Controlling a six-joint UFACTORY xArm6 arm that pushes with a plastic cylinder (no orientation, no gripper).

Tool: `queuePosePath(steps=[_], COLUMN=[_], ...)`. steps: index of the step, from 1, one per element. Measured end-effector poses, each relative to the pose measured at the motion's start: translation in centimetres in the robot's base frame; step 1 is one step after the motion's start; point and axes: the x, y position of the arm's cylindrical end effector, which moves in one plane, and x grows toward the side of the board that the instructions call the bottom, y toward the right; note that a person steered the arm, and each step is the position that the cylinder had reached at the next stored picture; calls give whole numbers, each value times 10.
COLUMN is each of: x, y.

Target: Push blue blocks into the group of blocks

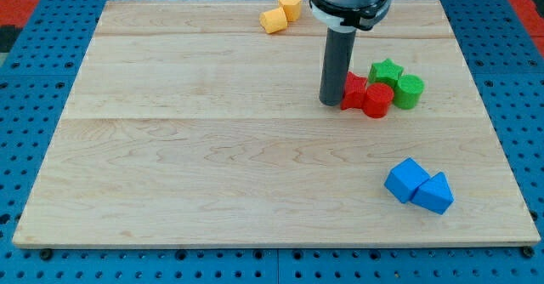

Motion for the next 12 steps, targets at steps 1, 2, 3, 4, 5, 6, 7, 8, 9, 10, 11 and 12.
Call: queuePosePath(steps=[1,2,3,4,5,6,7,8,9,10,11,12], x=[34,41,78,142,160,133,132,122,76,40,90,149], y=[-19,89,137,158,159,85,25,18,33,33,60,111])
